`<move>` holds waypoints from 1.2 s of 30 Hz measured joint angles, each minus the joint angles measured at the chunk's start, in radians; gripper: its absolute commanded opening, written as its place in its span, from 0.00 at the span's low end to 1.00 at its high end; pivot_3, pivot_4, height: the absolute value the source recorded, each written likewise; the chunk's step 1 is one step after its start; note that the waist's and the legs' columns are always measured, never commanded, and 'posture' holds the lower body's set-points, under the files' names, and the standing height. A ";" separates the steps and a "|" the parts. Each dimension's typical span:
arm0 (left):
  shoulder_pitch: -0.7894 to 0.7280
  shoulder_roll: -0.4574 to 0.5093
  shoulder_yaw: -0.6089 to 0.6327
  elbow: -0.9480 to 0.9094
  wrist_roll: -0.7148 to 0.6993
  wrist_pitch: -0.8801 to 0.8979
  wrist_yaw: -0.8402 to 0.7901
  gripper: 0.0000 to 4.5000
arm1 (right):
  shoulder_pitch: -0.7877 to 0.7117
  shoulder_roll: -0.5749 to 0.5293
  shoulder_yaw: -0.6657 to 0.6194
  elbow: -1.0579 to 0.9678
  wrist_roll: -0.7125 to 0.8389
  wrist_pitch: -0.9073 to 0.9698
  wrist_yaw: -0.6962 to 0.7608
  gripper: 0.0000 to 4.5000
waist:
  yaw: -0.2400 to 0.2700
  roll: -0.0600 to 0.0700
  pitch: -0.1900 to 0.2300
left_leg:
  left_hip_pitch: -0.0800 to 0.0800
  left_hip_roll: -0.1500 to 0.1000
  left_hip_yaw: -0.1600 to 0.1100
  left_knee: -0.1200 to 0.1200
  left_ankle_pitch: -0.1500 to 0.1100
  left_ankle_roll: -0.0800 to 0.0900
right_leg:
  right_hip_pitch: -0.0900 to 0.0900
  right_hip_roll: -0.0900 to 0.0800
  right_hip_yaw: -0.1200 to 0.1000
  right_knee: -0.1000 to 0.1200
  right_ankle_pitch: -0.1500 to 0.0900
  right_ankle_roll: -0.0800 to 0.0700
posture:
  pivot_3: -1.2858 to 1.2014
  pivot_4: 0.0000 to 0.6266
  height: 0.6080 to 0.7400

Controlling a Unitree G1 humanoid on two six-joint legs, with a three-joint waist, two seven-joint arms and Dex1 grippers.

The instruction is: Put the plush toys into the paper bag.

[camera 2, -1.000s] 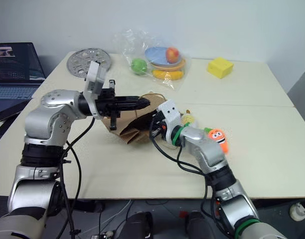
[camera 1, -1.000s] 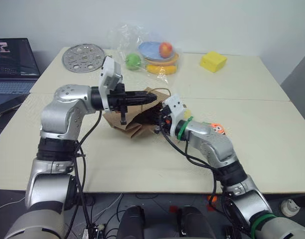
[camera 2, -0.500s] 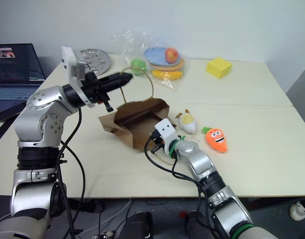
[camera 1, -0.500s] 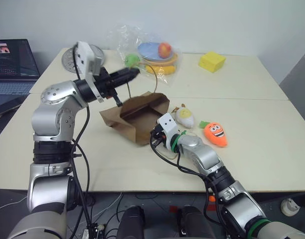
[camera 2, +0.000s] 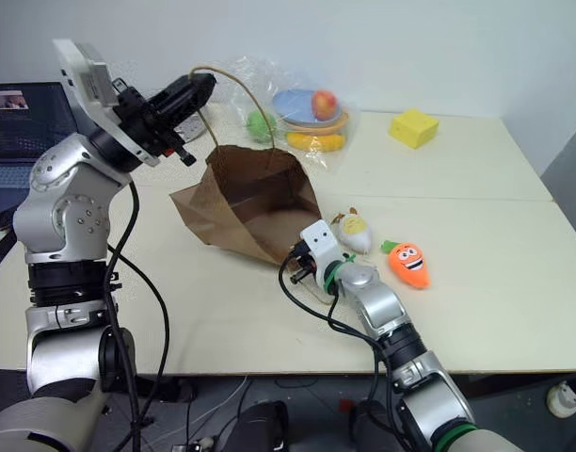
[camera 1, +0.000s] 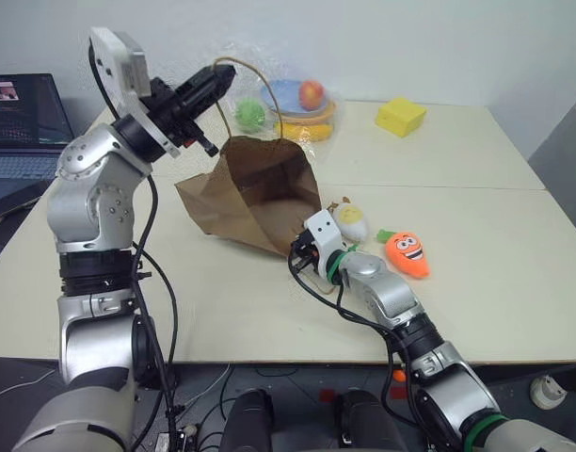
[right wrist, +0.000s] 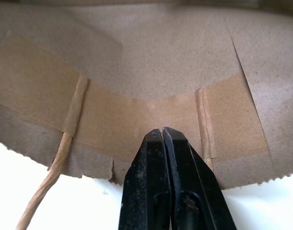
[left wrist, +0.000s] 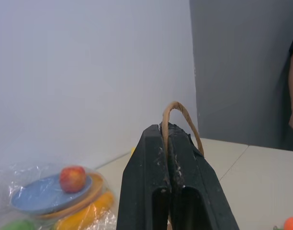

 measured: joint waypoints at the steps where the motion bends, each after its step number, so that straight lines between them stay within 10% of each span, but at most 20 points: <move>1: 0.001 0.000 0.000 0.000 -0.001 0.003 -0.002 0.00 | -0.001 0.000 -0.001 0.001 0.000 0.000 0.000 0.01 | 0.000 0.000 0.000 | 0.000 0.000 0.000 0.000 0.000 0.000 | 0.000 0.000 0.000 0.000 0.000 0.000 | 0.52 0.24 1.00; 11: 0.119 0.011 -0.100 -0.034 0.012 0.030 -0.107 0.00 | -0.001 -0.004 -0.082 -0.045 0.026 0.000 0.020 0.01 | 0.001 0.000 0.000 | 0.000 0.000 0.000 0.000 0.000 0.000 | -0.001 0.000 0.000 0.000 0.000 0.000 | 0.52 0.24 1.00; 26: 0.143 0.027 -0.132 -0.065 0.010 0.076 -0.152 0.00 | 0.050 -0.119 -0.277 -0.622 0.289 0.225 0.069 0.01 | 0.002 0.000 0.000 | 0.000 0.001 0.000 -0.001 0.000 0.000 | 0.000 -0.001 0.000 -0.001 -0.003 -0.005 | 0.52 0.24 1.00; 36: 0.137 0.039 -0.136 -0.070 0.009 0.096 -0.168 0.00 | 0.125 -0.264 -0.311 -0.504 0.181 0.255 -0.050 0.69 | 0.001 0.000 0.000 | 0.000 0.000 0.001 -0.001 0.000 0.000 | -0.001 -0.001 0.000 -0.002 -0.006 -0.010 | 0.52 0.24 1.00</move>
